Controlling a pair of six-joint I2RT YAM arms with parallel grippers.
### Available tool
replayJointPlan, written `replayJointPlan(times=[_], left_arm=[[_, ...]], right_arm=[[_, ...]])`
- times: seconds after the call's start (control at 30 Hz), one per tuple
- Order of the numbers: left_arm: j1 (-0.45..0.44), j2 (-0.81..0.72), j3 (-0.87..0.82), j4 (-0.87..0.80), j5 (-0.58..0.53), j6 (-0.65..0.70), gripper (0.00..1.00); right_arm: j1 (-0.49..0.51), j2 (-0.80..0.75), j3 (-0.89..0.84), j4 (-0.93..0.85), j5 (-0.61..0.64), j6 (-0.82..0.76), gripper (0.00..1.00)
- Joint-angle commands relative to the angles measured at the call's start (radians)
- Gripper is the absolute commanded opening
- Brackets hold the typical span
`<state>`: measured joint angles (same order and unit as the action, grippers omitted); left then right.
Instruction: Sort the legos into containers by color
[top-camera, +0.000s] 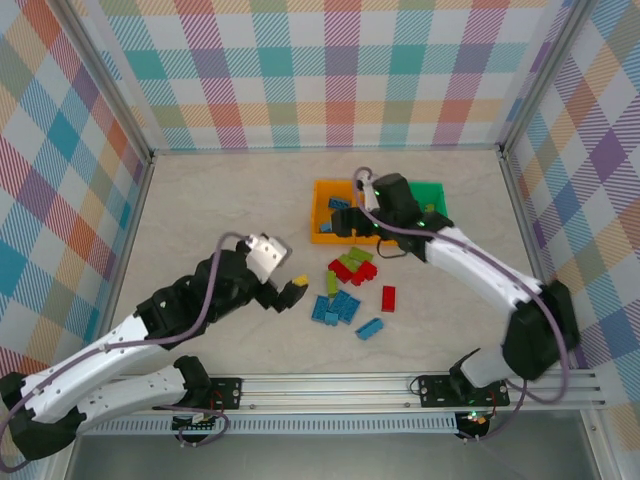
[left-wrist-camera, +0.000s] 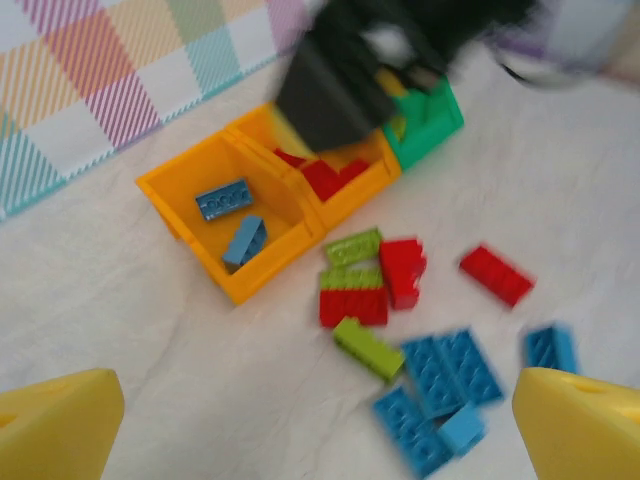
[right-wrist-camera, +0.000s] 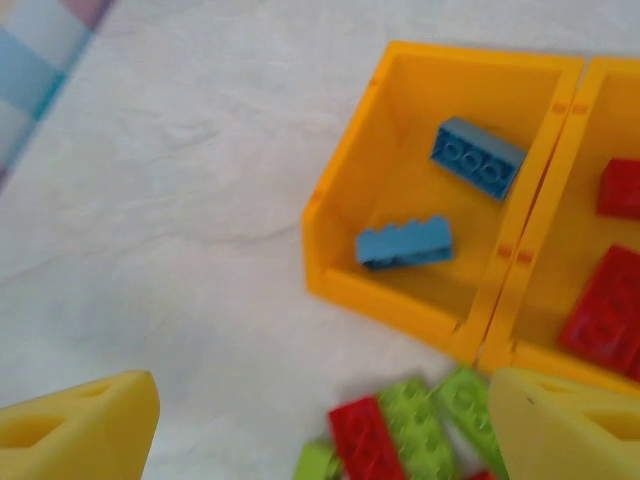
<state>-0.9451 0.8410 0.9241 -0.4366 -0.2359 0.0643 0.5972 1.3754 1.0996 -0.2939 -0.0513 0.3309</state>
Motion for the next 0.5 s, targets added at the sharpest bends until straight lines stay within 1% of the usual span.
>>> replayJointPlan(times=[0.0, 0.07, 0.13, 0.2, 0.27, 0.3, 0.4, 0.47], left_arm=[[0.011, 0.096, 0.092, -0.081, -0.062, -0.394, 1.00], [0.012, 0.165, 0.085, -0.063, -0.052, -0.469, 1.00], [0.013, 0.241, 0.051, -0.015, -0.053, -0.605, 1.00], [0.014, 0.327, 0.029, 0.030, -0.013, -0.693, 0.98], [0.014, 0.430, 0.046, 0.027, 0.019, -0.761, 0.96], [0.014, 0.493, 0.074, 0.004, 0.031, -0.786, 0.94], [0.012, 0.651, 0.156, -0.043, 0.074, -0.796, 0.90], [0.011, 0.719, 0.182, -0.038, 0.066, -0.802, 0.88]], right_arm=[[0.001, -0.170, -0.127, -0.075, -0.156, 0.066, 0.86], [0.004, -0.282, -0.190, -0.152, -0.207, 0.086, 0.86], [0.004, -0.397, -0.243, -0.251, -0.254, 0.108, 0.87], [0.005, -0.471, -0.280, -0.332, -0.299, 0.134, 0.87], [0.006, -0.534, -0.315, -0.386, -0.347, 0.162, 0.88], [0.007, -0.558, -0.336, -0.400, -0.371, 0.175, 0.88], [0.009, -0.583, -0.380, -0.420, -0.397, 0.188, 0.90], [0.009, -0.565, -0.381, -0.436, -0.366, 0.186, 0.91]])
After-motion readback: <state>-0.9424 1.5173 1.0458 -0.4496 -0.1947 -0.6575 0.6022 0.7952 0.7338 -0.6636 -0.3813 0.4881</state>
